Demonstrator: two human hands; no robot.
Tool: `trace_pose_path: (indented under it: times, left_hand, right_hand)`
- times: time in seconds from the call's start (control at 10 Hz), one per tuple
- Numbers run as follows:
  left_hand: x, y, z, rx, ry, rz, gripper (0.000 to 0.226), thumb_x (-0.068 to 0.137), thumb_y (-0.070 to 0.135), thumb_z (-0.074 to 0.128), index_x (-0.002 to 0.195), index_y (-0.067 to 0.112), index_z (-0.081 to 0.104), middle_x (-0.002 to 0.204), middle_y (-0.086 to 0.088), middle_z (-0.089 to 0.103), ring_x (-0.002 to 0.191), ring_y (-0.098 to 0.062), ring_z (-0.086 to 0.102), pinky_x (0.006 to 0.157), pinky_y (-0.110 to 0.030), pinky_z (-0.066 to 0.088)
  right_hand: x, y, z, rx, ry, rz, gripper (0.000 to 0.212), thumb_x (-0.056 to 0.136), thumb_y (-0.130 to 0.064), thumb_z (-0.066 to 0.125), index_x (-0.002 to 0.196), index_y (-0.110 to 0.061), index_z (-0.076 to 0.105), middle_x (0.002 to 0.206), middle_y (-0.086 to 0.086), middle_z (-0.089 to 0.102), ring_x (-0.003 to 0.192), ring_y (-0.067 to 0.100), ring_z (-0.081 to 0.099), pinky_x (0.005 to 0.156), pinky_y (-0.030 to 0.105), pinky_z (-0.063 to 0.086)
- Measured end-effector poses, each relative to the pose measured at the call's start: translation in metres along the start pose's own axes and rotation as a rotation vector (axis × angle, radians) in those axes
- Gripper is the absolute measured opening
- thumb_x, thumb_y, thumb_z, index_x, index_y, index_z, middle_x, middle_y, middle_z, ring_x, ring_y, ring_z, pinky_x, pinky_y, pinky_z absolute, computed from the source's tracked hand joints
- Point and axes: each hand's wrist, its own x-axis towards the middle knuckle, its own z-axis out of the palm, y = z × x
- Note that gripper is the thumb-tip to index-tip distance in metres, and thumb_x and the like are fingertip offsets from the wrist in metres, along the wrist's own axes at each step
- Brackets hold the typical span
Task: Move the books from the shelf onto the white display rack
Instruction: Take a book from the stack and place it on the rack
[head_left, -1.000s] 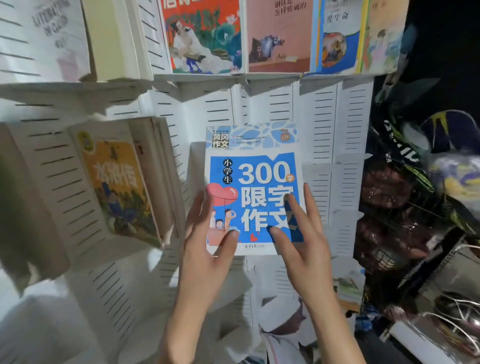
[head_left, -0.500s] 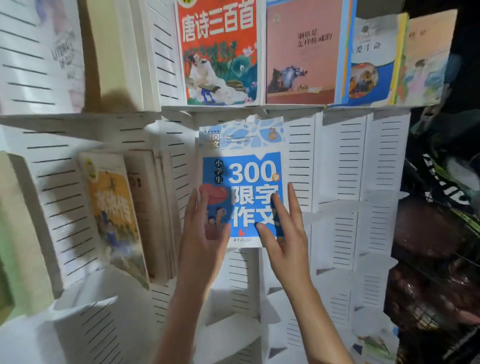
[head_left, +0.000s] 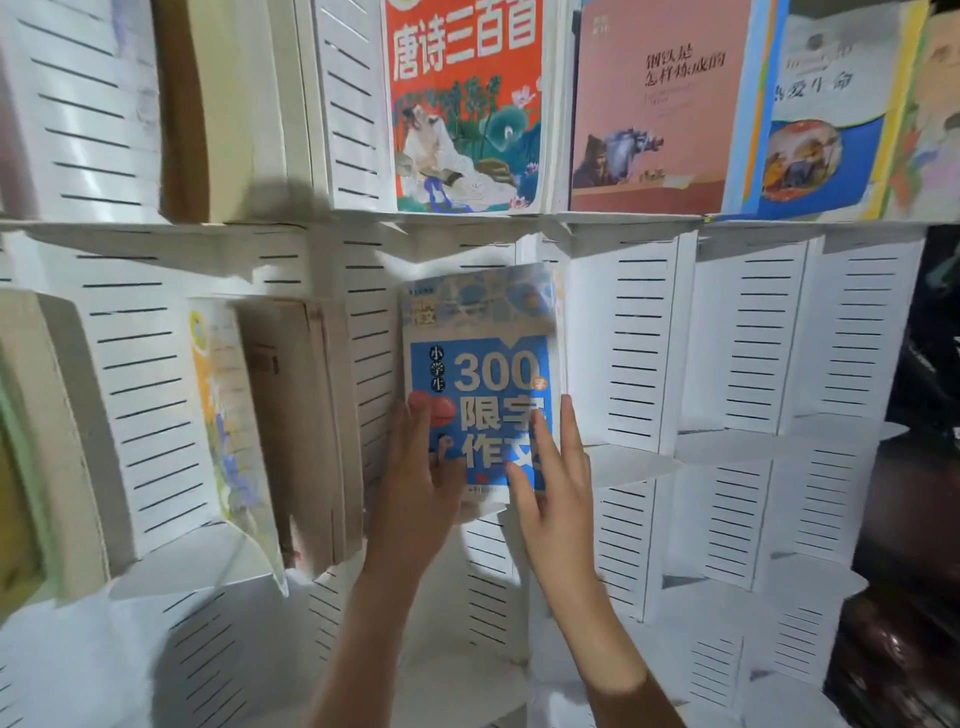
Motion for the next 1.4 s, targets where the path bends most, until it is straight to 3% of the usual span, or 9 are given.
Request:
trace_pose_path:
  times: [0.1,0.2,0.3,0.5,0.6,0.8,1.1,1.3,1.4]
  left_hand:
    - [-0.005,-0.003,0.004,0.095,-0.03,0.03,0.054,0.1,0.015,0.057,0.148,0.03,0.04,0.161,0.01,0.019,0.143,0.005,0.026,0.106,-0.02,0.044]
    - [-0.015,-0.003,0.011,0.135,-0.07,0.025,0.049,0.098,0.05,0.041,0.146,0.042,0.034,0.164,0.011,0.016,0.152,-0.007,0.009,0.118,-0.042,0.033]
    - [-0.014,0.001,0.012,0.134,-0.065,-0.022,0.048,0.092,0.063,0.029,0.14,0.057,0.029,0.16,0.025,0.016,0.152,-0.005,0.009,0.116,-0.049,0.035]
    - [-0.008,0.014,0.016,0.213,-0.089,-0.094,0.049,0.092,0.063,0.023,0.141,0.057,0.022,0.163,0.019,0.013,0.15,-0.004,0.015,0.112,-0.046,0.041]
    - [-0.005,0.018,0.02,0.221,-0.111,-0.104,0.049,0.091,0.059,0.021,0.14,0.06,0.014,0.155,0.035,-0.009,0.141,0.016,-0.001,0.113,-0.038,0.039]
    - [0.003,0.013,0.022,0.228,-0.169,-0.113,0.047,0.094,0.065,0.022,0.136,0.067,0.001,0.144,0.039,-0.026,0.151,-0.003,-0.007,0.117,-0.043,0.033]
    - [-0.006,0.024,0.021,0.081,-0.132,-0.212,0.056,0.091,0.065,0.024,0.145,0.051,0.021,0.163,0.016,0.015,0.15,-0.009,0.016,0.11,-0.023,0.019]
    - [-0.005,0.023,0.025,0.087,-0.119,-0.251,0.064,0.085,0.067,0.022,0.147,0.051,0.021,0.165,0.014,0.012,0.151,-0.012,0.016,0.112,-0.027,0.022]
    - [-0.005,0.023,0.027,0.154,-0.142,-0.26,0.066,0.088,0.068,0.019,0.151,0.049,0.02,0.166,0.009,0.009,0.15,-0.013,0.02,0.111,-0.036,0.038]
  right_hand:
    - [-0.007,0.003,0.011,-0.044,0.005,0.021,0.061,0.097,-0.013,0.059,0.152,-0.021,0.034,0.16,-0.03,-0.006,0.131,0.01,0.032,0.1,0.0,0.019]
    - [-0.009,0.008,0.014,-0.075,-0.007,0.003,0.062,0.096,-0.006,0.058,0.151,-0.022,0.034,0.163,-0.023,-0.003,0.13,0.014,0.035,0.103,0.01,0.024]
    - [-0.009,0.009,0.006,-0.02,-0.044,-0.016,0.058,0.1,-0.014,0.048,0.153,-0.028,0.028,0.163,-0.023,0.001,0.136,0.001,0.026,0.107,0.003,0.015]
    - [0.009,0.004,0.0,-0.023,-0.01,-0.051,0.077,0.096,-0.012,0.058,0.152,-0.035,0.011,0.162,0.002,0.018,0.149,0.028,0.02,0.12,0.016,0.011]
    - [0.016,0.004,0.004,0.004,-0.035,-0.029,0.085,0.099,-0.013,0.056,0.153,-0.041,-0.002,0.159,0.008,0.027,0.142,0.027,0.03,0.116,0.014,0.02]
    - [0.015,0.006,0.014,0.024,-0.038,0.014,0.083,0.099,-0.013,0.055,0.151,-0.039,-0.004,0.149,0.005,0.038,0.13,0.022,0.036,0.099,0.008,0.029]
    - [0.015,0.02,0.011,0.038,-0.002,-0.053,0.074,0.095,-0.021,0.059,0.156,-0.02,0.017,0.16,-0.008,0.022,0.141,-0.012,0.018,0.109,0.003,0.02]
    - [0.011,0.012,0.014,0.049,0.045,0.04,0.067,0.096,-0.034,0.054,0.153,-0.037,0.018,0.15,-0.038,0.018,0.136,-0.01,0.03,0.104,0.008,0.032]
    - [0.01,0.016,0.017,0.093,0.047,0.085,0.07,0.094,-0.031,0.055,0.153,-0.038,0.019,0.145,-0.021,0.034,0.129,0.009,0.047,0.097,0.024,0.045]
